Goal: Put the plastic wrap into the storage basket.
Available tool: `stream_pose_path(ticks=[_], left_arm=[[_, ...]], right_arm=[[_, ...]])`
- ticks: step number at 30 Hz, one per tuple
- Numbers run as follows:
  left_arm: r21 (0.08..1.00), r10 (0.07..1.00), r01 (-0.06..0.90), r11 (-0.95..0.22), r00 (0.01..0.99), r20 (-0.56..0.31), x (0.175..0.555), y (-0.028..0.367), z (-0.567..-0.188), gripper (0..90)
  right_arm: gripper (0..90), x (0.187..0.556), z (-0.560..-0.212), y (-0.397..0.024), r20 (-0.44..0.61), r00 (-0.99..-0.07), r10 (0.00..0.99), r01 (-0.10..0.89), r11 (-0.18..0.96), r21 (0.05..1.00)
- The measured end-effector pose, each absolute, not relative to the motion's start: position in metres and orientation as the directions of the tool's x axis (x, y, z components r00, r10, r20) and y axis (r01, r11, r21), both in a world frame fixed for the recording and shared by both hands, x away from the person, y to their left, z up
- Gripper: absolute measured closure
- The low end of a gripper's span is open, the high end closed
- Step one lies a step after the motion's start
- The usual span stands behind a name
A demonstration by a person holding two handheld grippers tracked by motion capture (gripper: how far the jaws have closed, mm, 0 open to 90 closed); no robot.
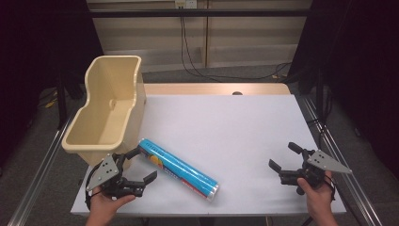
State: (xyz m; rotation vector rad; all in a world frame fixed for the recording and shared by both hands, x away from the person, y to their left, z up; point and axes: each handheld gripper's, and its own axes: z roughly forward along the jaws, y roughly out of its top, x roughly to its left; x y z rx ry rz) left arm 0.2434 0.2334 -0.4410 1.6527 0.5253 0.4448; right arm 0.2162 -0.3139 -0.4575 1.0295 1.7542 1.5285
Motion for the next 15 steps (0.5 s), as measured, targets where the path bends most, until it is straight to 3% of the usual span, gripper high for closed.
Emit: stream_pose_path(ticks=[15], left_arm=[[0.988, 0.539, 0.084, -0.132, 0.842, 0.001, 0.245, 0.219, -0.438, 4.7]], right_arm=[[0.1, 0.216, -0.458, -0.316, 0.058, -0.526, 0.849, 0.171, 0.039, 0.984]])
